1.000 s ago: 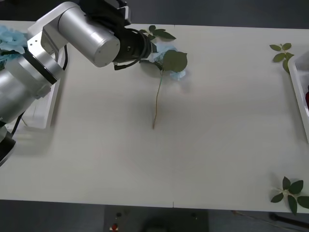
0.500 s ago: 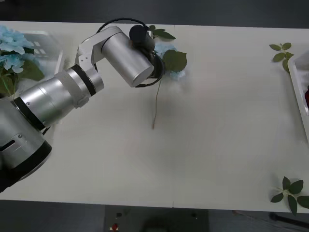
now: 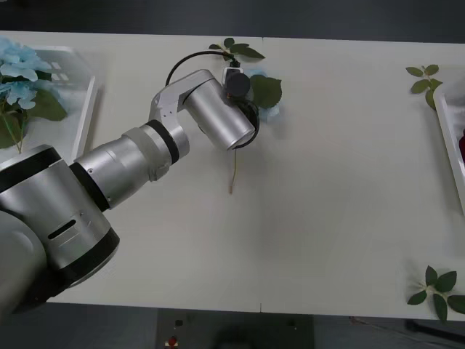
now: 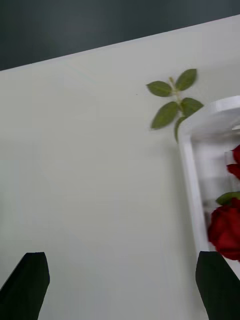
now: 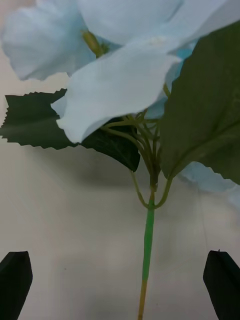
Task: Put the red flowers into the right box and the blue flowers into the left box
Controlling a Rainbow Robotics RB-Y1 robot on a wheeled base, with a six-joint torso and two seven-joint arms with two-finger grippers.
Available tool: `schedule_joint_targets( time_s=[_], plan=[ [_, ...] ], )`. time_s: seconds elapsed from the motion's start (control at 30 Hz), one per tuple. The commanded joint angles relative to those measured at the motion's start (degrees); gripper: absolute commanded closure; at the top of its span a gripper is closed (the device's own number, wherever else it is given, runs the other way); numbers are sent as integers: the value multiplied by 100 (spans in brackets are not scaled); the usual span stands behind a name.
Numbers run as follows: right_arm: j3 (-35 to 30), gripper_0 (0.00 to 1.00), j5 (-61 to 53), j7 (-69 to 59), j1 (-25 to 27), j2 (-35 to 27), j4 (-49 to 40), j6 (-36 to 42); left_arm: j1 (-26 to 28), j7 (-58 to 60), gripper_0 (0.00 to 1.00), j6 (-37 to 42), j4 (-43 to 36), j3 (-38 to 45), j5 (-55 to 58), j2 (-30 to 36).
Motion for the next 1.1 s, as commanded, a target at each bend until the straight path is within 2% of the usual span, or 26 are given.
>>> schedule_joint_targets(
  time_s=[0.03,0.2,0.4,0.67,0.93,0.97,1.0,1.07,1.1],
  plan=[
    [-81,14,-431,103,-144,122,-275,373,-228,213,0,-48,39,24,-184,-120],
    [-81,14,-1301,297,-144,245,-574,452,-202,318,0,-65,197,-108,-404,-226],
    [-81,15,-1670,1202,-144,491,-785,892,-219,380,0,-65,320,-292,-527,-234],
    [-81,14,-1820,1975,-127,1133,-812,1419,-228,309,0,-689,997,-380,-694,-226],
    [-81,14,-1890,2898,-13,1212,-812,1366,-219,309,0,-751,1050,-416,-685,-226],
    [-81,15,-1917,3135,5,1203,-812,1331,-219,309,19,-751,1032,-416,-685,-217],
    [-81,14,-1934,3478,40,1203,-812,1278,-219,318,60,-751,1014,-416,-685,-217],
    [-81,14,-1934,3988,84,1203,-812,1208,-219,327,100,-751,997,-416,-676,-226],
    [-81,15,-1925,4278,119,1203,-812,1182,-219,318,100,-751,1006,-416,-676,-226]
  ],
)
